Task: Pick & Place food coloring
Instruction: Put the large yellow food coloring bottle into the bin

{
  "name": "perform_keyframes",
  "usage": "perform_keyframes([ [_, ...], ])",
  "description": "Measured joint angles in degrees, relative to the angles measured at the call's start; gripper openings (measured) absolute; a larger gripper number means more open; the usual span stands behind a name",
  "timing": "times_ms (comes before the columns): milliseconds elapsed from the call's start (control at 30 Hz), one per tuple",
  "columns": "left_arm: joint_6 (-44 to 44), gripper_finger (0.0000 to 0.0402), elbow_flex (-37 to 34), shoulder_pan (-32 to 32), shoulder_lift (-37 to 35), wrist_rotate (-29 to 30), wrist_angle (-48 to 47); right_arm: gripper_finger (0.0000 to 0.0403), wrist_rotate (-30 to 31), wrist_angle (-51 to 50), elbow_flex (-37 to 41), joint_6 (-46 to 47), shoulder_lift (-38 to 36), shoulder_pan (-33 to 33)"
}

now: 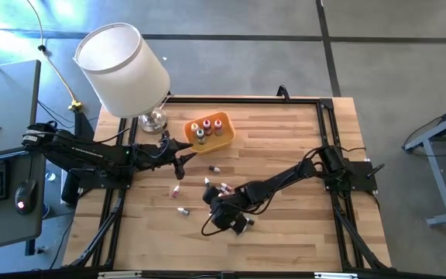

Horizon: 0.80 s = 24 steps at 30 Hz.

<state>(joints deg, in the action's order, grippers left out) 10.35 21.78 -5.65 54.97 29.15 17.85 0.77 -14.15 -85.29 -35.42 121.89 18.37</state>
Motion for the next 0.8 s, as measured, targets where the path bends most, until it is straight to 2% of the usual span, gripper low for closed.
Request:
perform_keyframes([
  [133,0.00,0.0167,0.00,0.00,0.01,0.00,0.00,0.0137,-3.46,2.26,-0.03,-0.06,0.09,0.02],
  [300,0.00,0.0167,0.00,0.00,0.01,0.00,0.00,0.0137,-3.57,1.65,-0.03,-0.02,0.24,-0.68],
  [467,0.00,0.0167,0.00,0.00,0.01,0.00,0.02,0.0137,-6.98,2.19,-0.05,0.18,0.65,-1.64],
  [667,0.00,0.0167,0.00,0.00,0.01,0.02,0.04,0.0137,-7.42,2.10,-0.06,0.45,2.28,-2.37],
  [800,-0.16,0.0167,0.01,0.00,0.03,0.21,0.07,0.0137,-4.82,0.37,-0.16,-0.08,2.62,-2.34],
])
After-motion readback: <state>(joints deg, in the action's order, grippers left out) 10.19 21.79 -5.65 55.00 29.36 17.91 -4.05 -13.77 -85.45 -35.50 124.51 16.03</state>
